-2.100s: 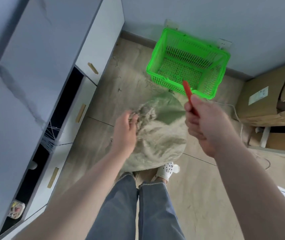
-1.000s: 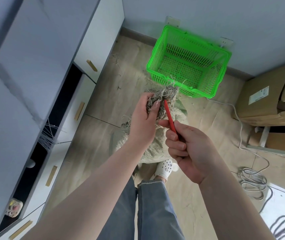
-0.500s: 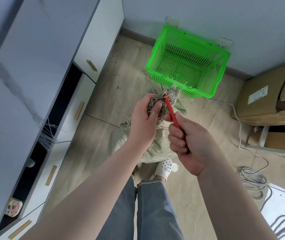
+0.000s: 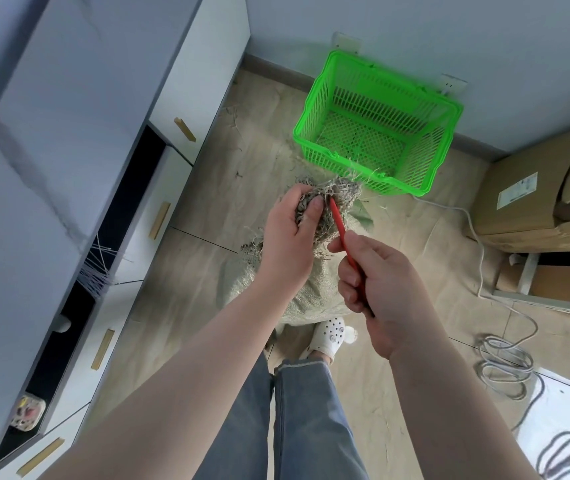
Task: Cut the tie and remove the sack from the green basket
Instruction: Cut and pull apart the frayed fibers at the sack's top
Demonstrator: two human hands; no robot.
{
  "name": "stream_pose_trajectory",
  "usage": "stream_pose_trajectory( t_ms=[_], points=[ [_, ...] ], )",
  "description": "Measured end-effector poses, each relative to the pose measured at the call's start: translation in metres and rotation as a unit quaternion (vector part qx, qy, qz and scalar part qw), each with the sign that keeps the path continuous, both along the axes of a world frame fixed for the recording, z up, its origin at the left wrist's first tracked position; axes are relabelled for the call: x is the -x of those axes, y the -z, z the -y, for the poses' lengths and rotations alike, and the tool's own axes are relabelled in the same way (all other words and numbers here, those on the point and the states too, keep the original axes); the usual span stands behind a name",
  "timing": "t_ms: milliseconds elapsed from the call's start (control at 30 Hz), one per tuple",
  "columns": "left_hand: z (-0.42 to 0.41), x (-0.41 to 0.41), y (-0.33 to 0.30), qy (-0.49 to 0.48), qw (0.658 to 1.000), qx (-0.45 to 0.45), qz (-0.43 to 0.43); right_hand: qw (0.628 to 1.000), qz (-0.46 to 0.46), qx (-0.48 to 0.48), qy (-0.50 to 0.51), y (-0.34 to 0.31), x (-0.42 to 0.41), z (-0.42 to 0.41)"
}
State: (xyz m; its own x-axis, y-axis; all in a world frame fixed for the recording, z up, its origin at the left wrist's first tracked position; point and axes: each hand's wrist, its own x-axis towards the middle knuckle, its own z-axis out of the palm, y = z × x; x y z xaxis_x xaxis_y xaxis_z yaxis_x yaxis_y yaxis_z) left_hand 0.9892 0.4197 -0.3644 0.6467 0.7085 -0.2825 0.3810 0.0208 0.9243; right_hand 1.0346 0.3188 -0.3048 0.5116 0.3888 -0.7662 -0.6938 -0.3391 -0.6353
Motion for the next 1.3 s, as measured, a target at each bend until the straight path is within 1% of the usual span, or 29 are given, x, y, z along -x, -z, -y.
stream_pose_trajectory(
  t_ms=[100, 167, 267, 333, 400, 467, 500, 567, 600, 667, 767, 833, 900, 933, 1000, 1067, 1133, 1200, 1267, 1300],
  points=[
    [-0.001, -0.001, 0.000, 0.005, 1.000, 0.006, -0.004, 0.999, -0.008, -0.030, 0.027, -0.003, -0.001, -0.004],
    [-0.002, 0.000, -0.001, 0.016, 1.000, -0.017, -0.018, 0.996, -0.043, -0.058, 0.049, -0.004, -0.003, -0.005],
    [-0.007, 0.000, 0.002, 0.024, 0.997, -0.041, -0.062, 0.990, -0.092, -0.079, 0.065, -0.007, -0.001, -0.003],
    [-0.013, 0.002, 0.006, 0.004, 0.994, -0.019, -0.104, 0.986, -0.107, -0.106, 0.074, -0.015, -0.004, -0.001],
    [-0.017, 0.013, 0.009, -0.015, 0.988, 0.007, -0.152, 0.978, -0.104, -0.157, 0.092, -0.029, -0.021, -0.006],
    [-0.009, 0.030, 0.010, 0.003, 0.983, 0.013, -0.185, 0.972, -0.091, -0.191, 0.103, -0.039, -0.044, -0.015],
    [-0.001, 0.037, 0.010, 0.017, 0.980, 0.017, -0.196, 0.972, -0.081, -0.192, 0.109, -0.040, -0.054, -0.019],
    [0.010, 0.043, 0.004, 0.010, 0.979, 0.036, -0.201, 0.980, -0.050, -0.156, 0.116, -0.032, -0.060, -0.024],
    [0.011, 0.040, 0.002, -0.001, 0.982, 0.044, -0.185, 0.986, -0.020, -0.118, 0.113, -0.025, -0.057, -0.024],
    [0.008, 0.028, -0.001, -0.007, 0.989, 0.046, -0.138, 0.994, 0.072, -0.011, 0.085, -0.004, -0.043, -0.021],
    [0.003, 0.013, -0.002, 0.022, 0.995, 0.068, -0.065, 0.972, 0.207, 0.113, 0.006, 0.025, -0.021, -0.020],
    [0.001, 0.010, -0.002, 0.024, 0.995, 0.090, -0.046, 0.952, 0.265, 0.152, -0.017, 0.038, -0.016, -0.024],
    [-0.003, 0.010, -0.001, 0.014, 0.994, 0.098, -0.048, 0.946, 0.285, 0.156, 0.009, 0.043, -0.019, -0.027],
    [-0.007, 0.011, 0.001, 0.008, 0.995, 0.074, -0.066, 0.948, 0.282, 0.142, 0.033, 0.043, -0.022, -0.028],
    [-0.019, 0.014, 0.002, -0.004, 0.995, -0.046, -0.091, 0.948, 0.293, 0.112, 0.056, 0.041, -0.027, -0.026],
    [-0.030, 0.015, 0.001, -0.009, 0.986, -0.156, -0.066, 0.935, 0.337, 0.101, 0.028, 0.039, -0.029, -0.023],
    [-0.039, 0.016, -0.001, 0.003, 0.973, -0.227, -0.046, 0.916, 0.385, 0.113, -0.021, 0.036, -0.031, -0.021],
    [-0.044, 0.018, 0.000, 0.039, 0.959, -0.274, -0.052, 0.902, 0.412, 0.123, -0.045, 0.035, -0.035, -0.018],
    [-0.045, 0.018, -0.002, 0.071, 0.953, -0.285, -0.068, 0.898, 0.415, 0.137, -0.048, 0.036, -0.040, -0.016],
    [-0.044, 0.017, -0.004, 0.081, 0.954, -0.280, -0.073, 0.902, 0.405, 0.142, -0.047, 0.036, -0.043, -0.015]
  ],
)
